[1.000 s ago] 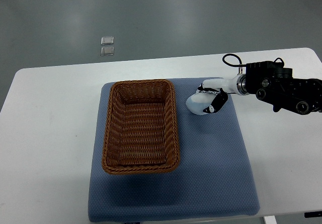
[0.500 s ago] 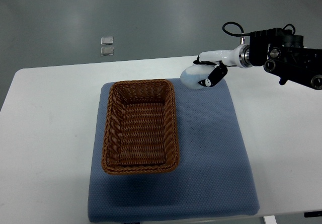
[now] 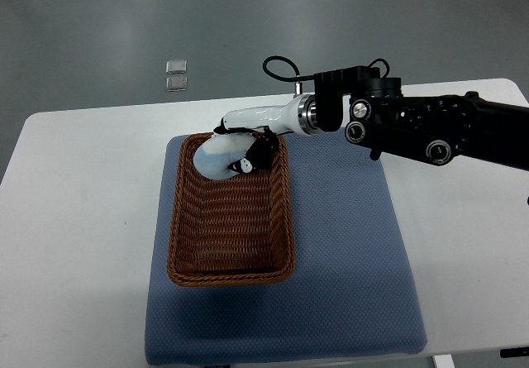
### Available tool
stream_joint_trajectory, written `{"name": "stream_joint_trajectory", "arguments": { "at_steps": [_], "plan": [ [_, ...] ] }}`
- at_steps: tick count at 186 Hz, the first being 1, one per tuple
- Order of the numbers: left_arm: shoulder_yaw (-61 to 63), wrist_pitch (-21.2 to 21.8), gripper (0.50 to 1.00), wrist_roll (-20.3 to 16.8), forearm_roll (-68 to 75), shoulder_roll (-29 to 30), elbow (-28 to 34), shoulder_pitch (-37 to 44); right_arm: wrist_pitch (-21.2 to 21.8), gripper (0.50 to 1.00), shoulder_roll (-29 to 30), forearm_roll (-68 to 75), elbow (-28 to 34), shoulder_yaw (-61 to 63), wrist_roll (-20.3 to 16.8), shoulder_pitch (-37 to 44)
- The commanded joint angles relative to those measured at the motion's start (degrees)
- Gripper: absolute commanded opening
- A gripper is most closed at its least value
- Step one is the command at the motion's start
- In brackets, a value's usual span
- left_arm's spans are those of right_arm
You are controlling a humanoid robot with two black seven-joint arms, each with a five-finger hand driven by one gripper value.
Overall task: Place blue toy in brown basket
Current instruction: 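Lift the plush toy with the right hand and carry it into the basket, then open the right hand to release the toy inside the basket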
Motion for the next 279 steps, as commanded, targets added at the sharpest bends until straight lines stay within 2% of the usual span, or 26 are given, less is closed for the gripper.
{"name": "stream_joint_trajectory", "arguments": {
  "at_steps": [1,83,90,111,121,130,137,143,155,163,250,279],
  "plan": [
    [-0.1,0.0,1.000,0.0,0.0,0.0,-0.1,0.0,-0.5,0.500,3.1,-0.1,-1.6,-0.6,0.1,-0.4],
    [0.0,0.0,1.000,0.0,0.0,0.0,-0.1,0.0,-3.2,0.500,8.0,-1.3,-5.1,-3.0,0.5,-5.1],
    [-0.1,0.0,1.000,0.0,0.0,0.0,-0.1,0.0,-3.2,0.551,8.0,-1.2,-5.2,-3.0,0.5,-5.6],
    [0.0,0.0,1.000,0.0,0.0,0.0,-0.1,0.0,-3.3,0.607,8.6,-1.3,-5.6,-3.3,1.2,-6.7],
    [0.0,0.0,1.000,0.0,0.0,0.0,-0.1,0.0,-3.3,0.688,8.6,-1.3,-5.8,-3.2,1.3,-7.1],
    [0.0,0.0,1.000,0.0,0.0,0.0,-0.1,0.0,-3.3,0.727,8.7,-1.3,-5.9,-3.2,1.3,-7.4],
    [0.0,0.0,1.000,0.0,0.0,0.0,-0.1,0.0,-3.3,0.809,8.7,-1.3,-6.0,-3.1,1.5,-7.4],
    [0.0,0.0,1.000,0.0,0.0,0.0,-0.1,0.0,-3.3,0.852,8.7,-1.3,-6.0,-3.1,1.7,-7.4],
    [0.0,0.0,1.000,0.0,0.0,0.0,-0.1,0.0,-3.3,0.870,8.5,-1.3,-6.0,-2.9,1.9,-7.3],
    [0.0,0.0,1.000,0.0,0.0,0.0,-0.1,0.0,-3.3,0.903,8.5,-1.3,-6.0,-2.9,2.1,-7.2],
    [0.0,0.0,1.000,0.0,0.0,0.0,-0.1,0.0,-2.4,0.907,4.5,0.0,-5.5,-0.7,4.5,-3.9],
    [0.0,0.0,1.000,0.0,0.0,0.0,-0.1,0.0,0.5,0.907,2.0,1.0,-5.5,3.6,4.5,-2.4]
  ]
}}
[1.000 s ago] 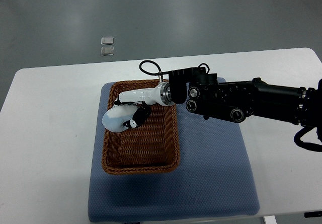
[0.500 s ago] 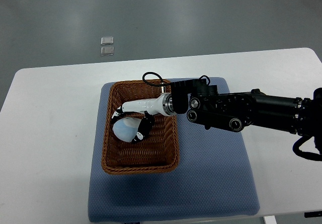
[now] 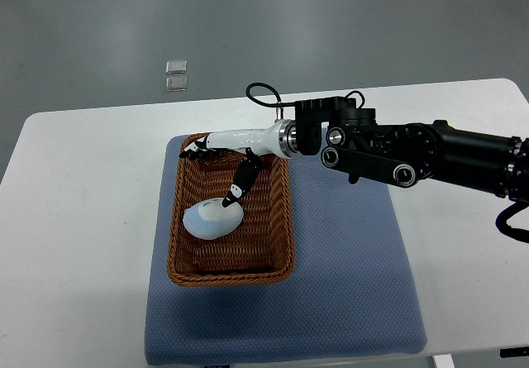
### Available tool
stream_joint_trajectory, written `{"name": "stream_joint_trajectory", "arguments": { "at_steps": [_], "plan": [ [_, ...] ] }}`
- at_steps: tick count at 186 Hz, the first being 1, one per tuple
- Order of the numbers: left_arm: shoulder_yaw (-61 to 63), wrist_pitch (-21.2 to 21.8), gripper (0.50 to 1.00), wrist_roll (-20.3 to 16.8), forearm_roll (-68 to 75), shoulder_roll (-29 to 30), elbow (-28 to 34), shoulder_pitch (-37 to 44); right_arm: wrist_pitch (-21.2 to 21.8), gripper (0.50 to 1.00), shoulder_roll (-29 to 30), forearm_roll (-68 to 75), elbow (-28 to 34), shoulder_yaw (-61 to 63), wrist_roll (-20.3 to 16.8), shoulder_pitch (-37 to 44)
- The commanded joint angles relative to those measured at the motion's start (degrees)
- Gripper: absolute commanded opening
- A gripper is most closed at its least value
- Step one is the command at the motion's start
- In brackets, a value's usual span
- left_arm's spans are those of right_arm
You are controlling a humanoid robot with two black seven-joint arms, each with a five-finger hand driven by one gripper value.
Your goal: Place blue toy in brown basket
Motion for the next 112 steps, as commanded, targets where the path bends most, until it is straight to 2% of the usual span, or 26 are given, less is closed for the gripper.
{"name": "stream_joint_trajectory", "arguments": {
  "at_steps": [1,57,112],
  "plan": [
    [0.0,0.0,1.000,0.0,0.0,0.0,0.0,0.0,2.2,0.907,-2.0,0.9,0.0,3.1,0.0,1.1],
    [0.0,0.0,1.000,0.0,0.0,0.0,0.0,0.0,3.3,0.907,-8.5,4.5,-0.2,12.2,0.0,0.3],
    [0.1,0.0,1.000,0.0,0.0,0.0,0.0,0.0,3.1,0.907,-11.9,13.5,-0.9,27.1,-0.1,-8.4]
  ]
}}
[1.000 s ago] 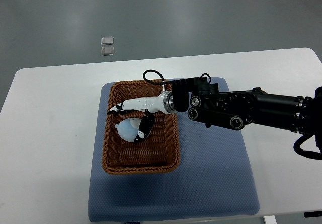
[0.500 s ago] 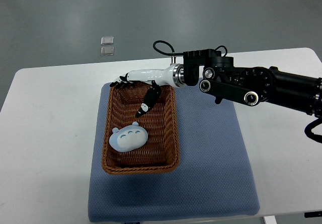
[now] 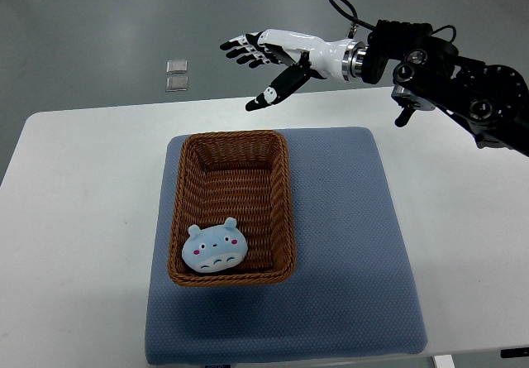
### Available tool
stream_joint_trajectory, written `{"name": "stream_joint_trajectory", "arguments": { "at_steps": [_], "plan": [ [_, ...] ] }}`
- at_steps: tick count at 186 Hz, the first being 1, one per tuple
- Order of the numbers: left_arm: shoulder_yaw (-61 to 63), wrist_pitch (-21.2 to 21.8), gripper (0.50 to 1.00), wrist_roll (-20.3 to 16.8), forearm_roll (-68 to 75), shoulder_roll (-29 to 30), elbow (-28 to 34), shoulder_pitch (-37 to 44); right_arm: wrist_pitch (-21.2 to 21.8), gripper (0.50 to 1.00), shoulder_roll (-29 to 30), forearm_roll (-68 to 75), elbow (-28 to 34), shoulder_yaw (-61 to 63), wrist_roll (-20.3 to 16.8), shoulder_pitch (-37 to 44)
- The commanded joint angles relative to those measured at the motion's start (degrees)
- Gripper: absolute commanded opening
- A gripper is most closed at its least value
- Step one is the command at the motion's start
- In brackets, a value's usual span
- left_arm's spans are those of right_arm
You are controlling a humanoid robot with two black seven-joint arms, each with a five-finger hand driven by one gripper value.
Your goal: Place blue toy in brown basket
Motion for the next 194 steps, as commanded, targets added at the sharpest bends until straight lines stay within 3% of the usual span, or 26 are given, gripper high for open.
{"name": "stream_joint_trajectory", "arguments": {
  "at_steps": [1,66,89,133,194],
  "plan": [
    [0.0,0.0,1.000,0.0,0.0,0.0,0.0,0.0,-0.2,0.907,-1.0,3.4,-0.3,5.6,0.0,-3.6],
    [0.0,0.0,1.000,0.0,0.0,0.0,-0.5,0.0,-0.2,0.907,0.0,27.8,-4.2,24.6,0.3,-19.3],
    [0.0,0.0,1.000,0.0,0.0,0.0,-0.6,0.0,-0.1,0.907,4.0,37.2,-8.8,25.9,1.0,-22.9],
    [0.0,0.1,1.000,0.0,0.0,0.0,-0.5,0.0,1.4,0.907,9.9,43.6,-16.0,28.2,6.0,-26.0],
    [0.0,0.4,1.000,0.0,0.0,0.0,-0.6,0.0,2.0,0.907,10.6,44.3,-16.5,28.1,6.6,-26.1]
  ]
}}
